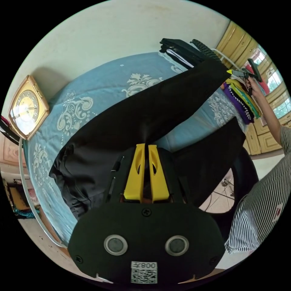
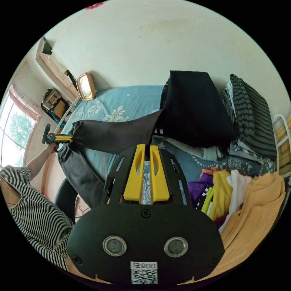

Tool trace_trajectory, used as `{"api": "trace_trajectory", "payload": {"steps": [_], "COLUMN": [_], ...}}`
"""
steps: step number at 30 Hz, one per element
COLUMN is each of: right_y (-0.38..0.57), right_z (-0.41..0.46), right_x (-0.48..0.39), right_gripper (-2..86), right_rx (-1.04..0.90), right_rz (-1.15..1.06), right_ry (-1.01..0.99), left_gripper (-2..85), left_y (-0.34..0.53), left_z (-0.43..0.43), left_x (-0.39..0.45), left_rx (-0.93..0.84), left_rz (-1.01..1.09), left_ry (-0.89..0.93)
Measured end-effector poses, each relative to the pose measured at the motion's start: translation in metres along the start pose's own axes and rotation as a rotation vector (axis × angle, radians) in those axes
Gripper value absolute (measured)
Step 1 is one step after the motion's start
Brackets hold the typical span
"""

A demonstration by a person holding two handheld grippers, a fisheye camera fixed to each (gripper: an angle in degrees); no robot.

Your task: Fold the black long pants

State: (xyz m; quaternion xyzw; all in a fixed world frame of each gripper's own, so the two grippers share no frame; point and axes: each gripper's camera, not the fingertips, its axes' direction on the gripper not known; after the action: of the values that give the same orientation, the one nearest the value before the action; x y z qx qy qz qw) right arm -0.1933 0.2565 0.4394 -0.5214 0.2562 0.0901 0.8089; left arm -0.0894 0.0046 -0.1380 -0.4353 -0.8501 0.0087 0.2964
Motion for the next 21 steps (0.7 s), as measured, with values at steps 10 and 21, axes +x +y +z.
{"api": "trace_trajectory", "payload": {"steps": [10, 21], "right_y": [0.078, 0.048], "right_z": [0.092, 0.094], "right_x": [0.100, 0.054], "right_gripper": [1.8, 0.4], "right_rx": [-0.115, -0.134], "right_rz": [0.512, 0.287], "right_ry": [-0.254, 0.093], "left_gripper": [6.4, 3.7], "left_y": [0.006, 0.027], "left_z": [0.039, 0.055], "left_x": [-0.004, -0.044], "left_rx": [-0.149, -0.124], "left_rz": [0.003, -0.164], "left_ry": [0.065, 0.104]}}
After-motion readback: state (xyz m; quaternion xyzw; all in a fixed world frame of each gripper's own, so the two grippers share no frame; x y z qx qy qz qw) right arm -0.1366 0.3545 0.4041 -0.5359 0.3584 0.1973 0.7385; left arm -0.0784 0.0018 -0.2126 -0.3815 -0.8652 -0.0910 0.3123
